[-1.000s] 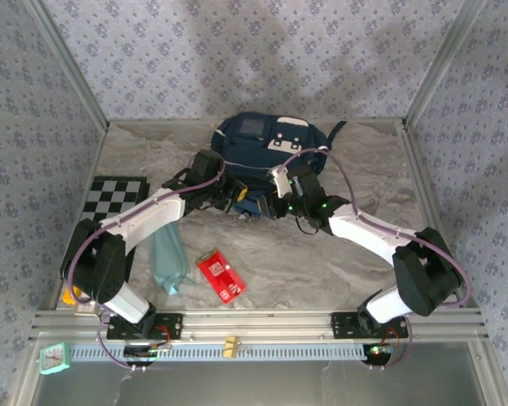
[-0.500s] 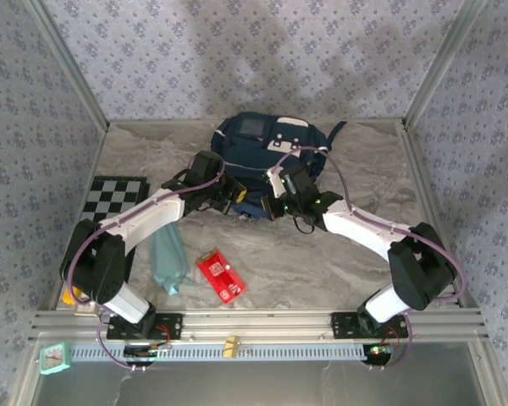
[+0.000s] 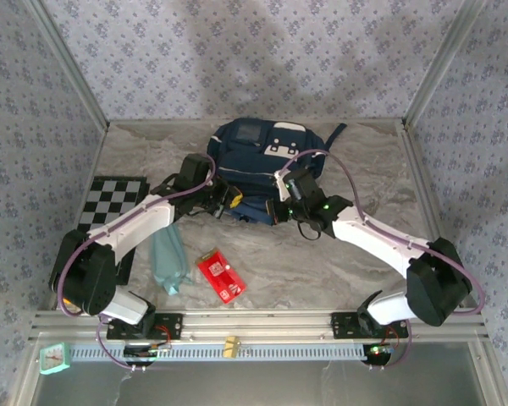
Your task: Pack books, pencil case, and school supplies into a backpack
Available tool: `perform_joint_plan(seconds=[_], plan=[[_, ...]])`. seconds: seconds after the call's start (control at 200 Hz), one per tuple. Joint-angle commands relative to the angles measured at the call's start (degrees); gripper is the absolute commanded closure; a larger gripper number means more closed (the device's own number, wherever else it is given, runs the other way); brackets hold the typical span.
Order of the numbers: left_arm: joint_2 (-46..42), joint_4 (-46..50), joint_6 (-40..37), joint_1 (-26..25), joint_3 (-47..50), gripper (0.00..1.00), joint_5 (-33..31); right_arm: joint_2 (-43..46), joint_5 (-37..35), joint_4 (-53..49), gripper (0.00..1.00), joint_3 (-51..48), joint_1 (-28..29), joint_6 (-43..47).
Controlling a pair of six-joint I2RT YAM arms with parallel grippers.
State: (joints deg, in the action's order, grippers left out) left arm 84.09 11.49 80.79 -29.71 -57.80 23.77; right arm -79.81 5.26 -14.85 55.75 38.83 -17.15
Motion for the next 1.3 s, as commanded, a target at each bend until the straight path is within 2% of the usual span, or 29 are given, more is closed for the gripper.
perform_joint_plan(seconds=[0.0, 0.075, 0.175, 0.3, 0.405, 0.595, 0.755, 0.945, 1.014, 1.124, 1.224, 1.294], plan=[[-2.64, -1.45, -1.61, 2.56, -2.85, 1.0, -5.22, -1.07, 0.08, -11.26, 1.0, 2.6, 0.86, 1.15], [-2.07, -1.47, -1.45, 1.69, -3.94, 1.0, -5.73, -3.66, -0.02, -10.41, 1.0, 5.49, 2.96, -0.23], [-1.31, -1.52, -1.59, 0.5, -5.29, 1.0, -6.01, -8.87, -4.91, -12.05, 1.0, 10.16, 4.02, -1.81], [-0.57, -1.32, -1.6, 0.32, -5.72, 1.0, -5.67, -12.78, -4.46, -11.43, 1.0, 12.1, 3.97, -1.93], [-0.19, -1.15, -2.2, 0.81, -5.82, 1.0, -5.27, -14.63, -9.04, -15.5, 1.0, 14.29, 3.51, -5.12], [-0.25, 1.61, -6.31, 6.1, -6.43, 1.0, -4.35, -8.39, -11.43, -18.59, 1.0, 6.27, 2.07, -10.3], [1.45, 2.98, -8.79, 12.35, -7.05, 1.0, -1.43, -3.3, -11.24, -22.49, 1.0, -1.05, -3.94, -12.82], [4.66, 3.35, -11.48, 15.47, -9.93, 1.0, 0.51, -0.65, -16.08, -25.09, 1.0, -1.19, -9.23, -11.63], [6.12, 2.26, -12.19, 15.63, -11.06, 1.0, 0.8, -0.51, -13.8, -24.06, 1.0, 0.63, -7.56, -9.88], [10.04, 2.57, -13.09, 15.56, -14.42, 1.0, 2.63, -0.87, -5.15, -17.01, 1.0, 2.76, -2.56, -8.76], [14.18, 5.66, -18.17, 15.6, -19.77, 1.0, 2.3, -3.88, -4.04, -13.8, 1.0, 5.78, 0.34, -10.54], [16.0, 6.57, -21.36, 15.54, -22.33, 0.9, 6.03, -6.34, -3.98, -14.03, 1.0, 8.25, 0.79, -11.52]])
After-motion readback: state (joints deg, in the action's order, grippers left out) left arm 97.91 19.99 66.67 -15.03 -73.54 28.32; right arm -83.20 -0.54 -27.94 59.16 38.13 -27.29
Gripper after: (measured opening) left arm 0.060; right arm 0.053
